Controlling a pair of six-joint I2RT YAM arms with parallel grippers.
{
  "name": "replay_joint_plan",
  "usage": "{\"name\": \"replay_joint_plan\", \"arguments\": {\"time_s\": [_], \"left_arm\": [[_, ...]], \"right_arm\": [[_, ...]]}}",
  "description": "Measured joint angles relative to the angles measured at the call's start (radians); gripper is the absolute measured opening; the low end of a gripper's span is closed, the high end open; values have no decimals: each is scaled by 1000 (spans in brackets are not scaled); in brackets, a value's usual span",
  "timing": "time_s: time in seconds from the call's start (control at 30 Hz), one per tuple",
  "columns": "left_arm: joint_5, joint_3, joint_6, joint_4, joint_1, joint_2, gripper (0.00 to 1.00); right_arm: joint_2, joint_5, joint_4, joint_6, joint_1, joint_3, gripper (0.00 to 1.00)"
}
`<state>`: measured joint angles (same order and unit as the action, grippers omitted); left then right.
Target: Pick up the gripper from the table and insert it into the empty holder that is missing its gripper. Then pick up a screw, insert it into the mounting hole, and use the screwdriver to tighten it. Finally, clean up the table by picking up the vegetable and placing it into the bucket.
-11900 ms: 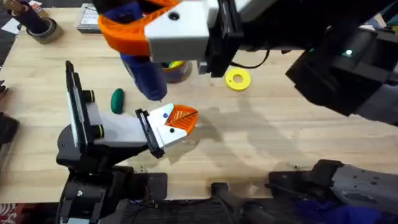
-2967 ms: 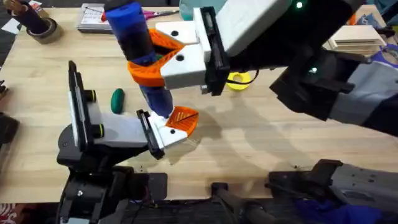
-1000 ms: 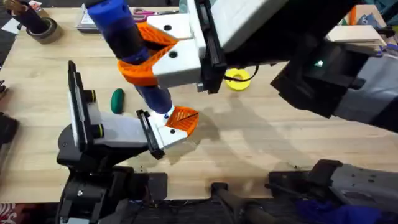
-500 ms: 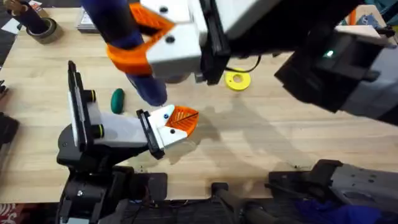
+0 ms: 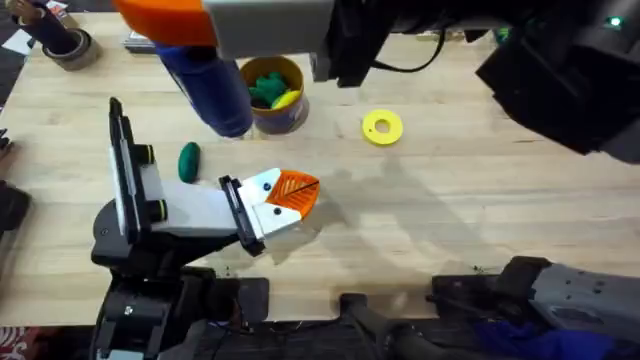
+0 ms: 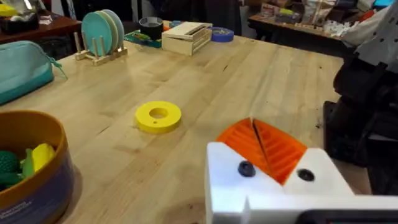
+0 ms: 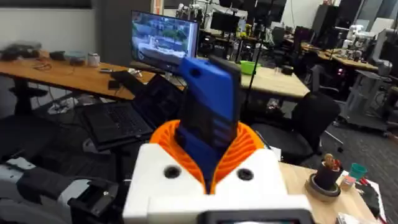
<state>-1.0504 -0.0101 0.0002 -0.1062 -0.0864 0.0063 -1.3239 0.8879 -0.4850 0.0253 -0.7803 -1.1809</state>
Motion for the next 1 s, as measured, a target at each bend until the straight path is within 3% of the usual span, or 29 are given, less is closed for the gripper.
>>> {"name": "replay_joint_plan", "arguments": {"time_s": [0.5,0.7,0.87,1.0], "left_arm": [[0,0,0,0,0,0,14],[0,0,0,0,0,0,14],[0,0,2,0,0,0,14],[0,0,3,0,0,0,14]], "right_arm": [[0,0,-11,-4,-9,12,25],[0,0,-38,-4,-28,86,25],[0,1,-235,44,-33,220,25],[0,32,-238,63,-11,253,25]]}}
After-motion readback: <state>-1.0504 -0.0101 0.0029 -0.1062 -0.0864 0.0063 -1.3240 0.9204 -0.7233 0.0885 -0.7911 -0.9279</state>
